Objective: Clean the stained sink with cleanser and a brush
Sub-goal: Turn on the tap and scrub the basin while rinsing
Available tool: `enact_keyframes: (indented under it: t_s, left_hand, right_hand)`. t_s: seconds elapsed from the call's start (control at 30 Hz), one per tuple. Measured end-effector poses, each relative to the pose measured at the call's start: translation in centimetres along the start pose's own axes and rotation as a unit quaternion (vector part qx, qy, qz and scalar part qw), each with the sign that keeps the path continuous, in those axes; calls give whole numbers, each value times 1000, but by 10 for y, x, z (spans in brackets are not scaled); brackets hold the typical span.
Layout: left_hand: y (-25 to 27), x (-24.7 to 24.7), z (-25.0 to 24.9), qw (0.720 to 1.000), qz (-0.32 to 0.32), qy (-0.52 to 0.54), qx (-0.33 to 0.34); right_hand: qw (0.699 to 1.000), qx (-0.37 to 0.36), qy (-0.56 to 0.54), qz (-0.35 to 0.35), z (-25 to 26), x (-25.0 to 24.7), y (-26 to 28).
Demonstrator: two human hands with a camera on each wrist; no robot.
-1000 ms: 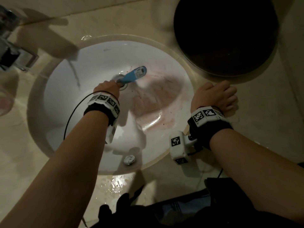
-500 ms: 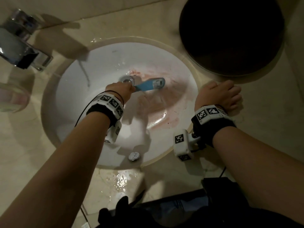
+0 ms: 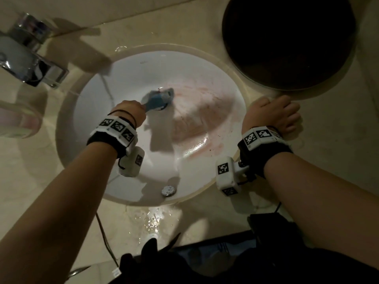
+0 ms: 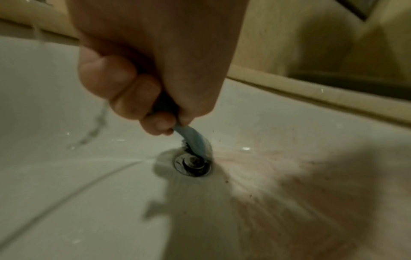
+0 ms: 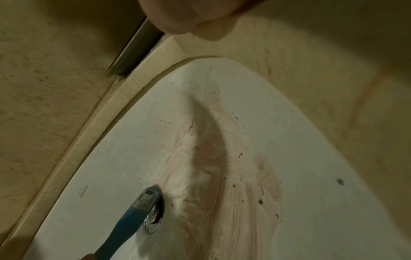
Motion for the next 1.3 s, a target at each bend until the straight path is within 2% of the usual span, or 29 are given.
enact_keyframes:
  t_s: [0.07,0.13,0.23,0.33,0.5,0.57,0.63,0.7,0.83,0.93,1.03,1.1,1.2,1.3]
  left_hand:
    - [5,4,-7,998,9,41,47]
    - [11,15,-14,991,55,90,76]
    - [20,44,-25,978,162,102,79]
    - [24,63,-29,975,202,57,69]
    - [14,59,-15,981,185,60,12]
    - [7,49,-9,987,145,71,0]
    - [1,31,0,993,78,82,-17]
    - [-1,20,11,995,46,81,-43]
    - [-8,17,14,988,65,135,-43]
    - [4,20,-7,969,107,221,7]
    - [22,35,-43,972,164,147,87]
    - [33,47,-64,970,193,95,113]
    - [31,56,-74,974,190,88,85]
    - [14,47,-60,982,141,124,29]
  right_hand:
    - [1000,-2,0,0,0,-1,0]
    - [1000,-6,1,2,0,-1,0]
    - [1000,-10,2,0,1,-1,1]
    - [1000,-7,3,-4,1,-1,1]
    - [1000,-10,5,-2,1,0,0]
    - [1000,-9,6,-2,1,0,0]
    - [1000,-7,5,-2,2,0,0]
    - [1000,-6,2,-4,2,-1,0]
    - [1000,-10,2,2,1,-1,0]
    - [1000,-10,1,4,1,-1,0]
    - [1000,-11,3,2,2,-2,0]
    - [1000,-10,7,0,2,-2,0]
    - [1000,-9,7,3,2,-2,1]
    - [1000,-8,6,1,2,-1,1]
Point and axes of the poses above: each hand's wrist, its own y-axis away from the middle knuckle, its own x-axis out of the palm, z = x × y, the point moved 10 cm from there along -y, towards the middle knuckle, and after that the axes turned 5 degrees about -x, right-handed, at the moved point
